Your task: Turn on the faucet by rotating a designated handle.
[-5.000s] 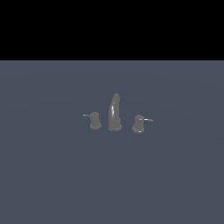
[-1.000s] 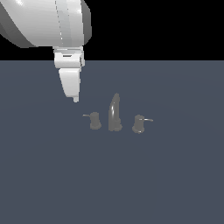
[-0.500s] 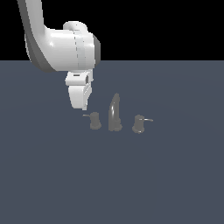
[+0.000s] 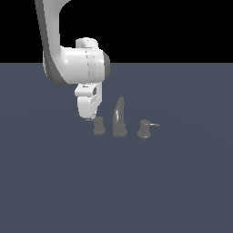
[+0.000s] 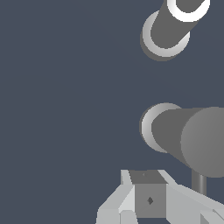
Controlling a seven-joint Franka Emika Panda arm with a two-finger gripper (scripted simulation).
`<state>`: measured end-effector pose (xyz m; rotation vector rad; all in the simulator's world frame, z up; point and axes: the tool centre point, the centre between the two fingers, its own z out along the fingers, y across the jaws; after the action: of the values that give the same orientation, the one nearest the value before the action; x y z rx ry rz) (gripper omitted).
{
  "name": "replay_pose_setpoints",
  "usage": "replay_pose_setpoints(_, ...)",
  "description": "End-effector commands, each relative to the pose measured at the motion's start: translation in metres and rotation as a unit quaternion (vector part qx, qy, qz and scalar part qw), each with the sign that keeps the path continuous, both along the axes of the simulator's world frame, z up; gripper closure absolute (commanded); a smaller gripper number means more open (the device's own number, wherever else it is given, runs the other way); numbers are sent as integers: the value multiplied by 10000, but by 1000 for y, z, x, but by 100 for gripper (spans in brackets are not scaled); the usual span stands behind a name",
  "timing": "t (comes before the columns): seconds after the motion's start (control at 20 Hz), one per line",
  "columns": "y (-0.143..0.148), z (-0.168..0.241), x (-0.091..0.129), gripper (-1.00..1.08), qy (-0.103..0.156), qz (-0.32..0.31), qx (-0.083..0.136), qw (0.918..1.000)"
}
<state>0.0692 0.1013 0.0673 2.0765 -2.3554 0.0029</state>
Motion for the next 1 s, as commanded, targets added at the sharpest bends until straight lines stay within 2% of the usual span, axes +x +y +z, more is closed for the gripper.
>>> replay_pose_setpoints(0.0, -2, -3, 3, 108, -1, -77, 4, 10000)
replay_pose_setpoints(0.4, -2, -3, 4, 108, 0, -92, 11, 10000)
replay_pose_setpoints(0.85, 20, -3, -24, 108, 0, -92, 11, 10000)
replay_pose_setpoints(0.95, 13, -3, -17, 108, -39, -128, 11, 9999)
